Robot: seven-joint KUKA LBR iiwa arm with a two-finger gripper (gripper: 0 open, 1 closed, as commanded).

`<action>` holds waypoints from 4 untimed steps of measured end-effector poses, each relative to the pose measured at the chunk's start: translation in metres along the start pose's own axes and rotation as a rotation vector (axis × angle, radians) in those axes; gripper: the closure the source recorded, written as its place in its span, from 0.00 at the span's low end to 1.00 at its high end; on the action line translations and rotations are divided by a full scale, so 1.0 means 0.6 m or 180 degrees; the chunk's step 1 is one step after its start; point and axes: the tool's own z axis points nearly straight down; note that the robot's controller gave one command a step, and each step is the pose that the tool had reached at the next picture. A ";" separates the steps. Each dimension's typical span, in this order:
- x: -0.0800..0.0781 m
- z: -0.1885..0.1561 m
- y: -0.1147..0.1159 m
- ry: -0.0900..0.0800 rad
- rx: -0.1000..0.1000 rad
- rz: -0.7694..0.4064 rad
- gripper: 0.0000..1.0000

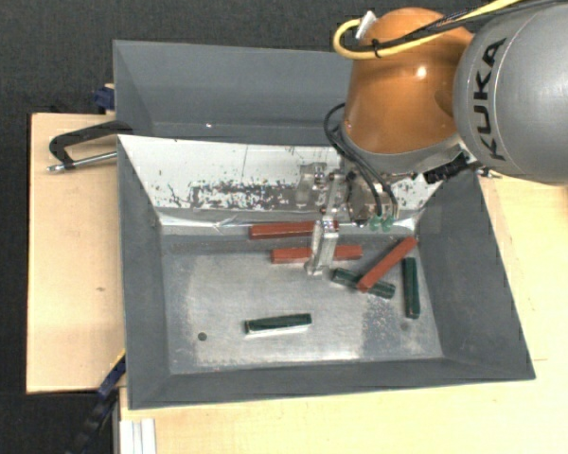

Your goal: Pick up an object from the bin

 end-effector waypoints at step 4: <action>0.024 0.194 -0.119 0.0001 0.0013 -0.0254 0.00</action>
Offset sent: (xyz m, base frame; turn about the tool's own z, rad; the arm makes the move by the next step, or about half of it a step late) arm -0.0746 -0.0558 -0.1680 -0.0962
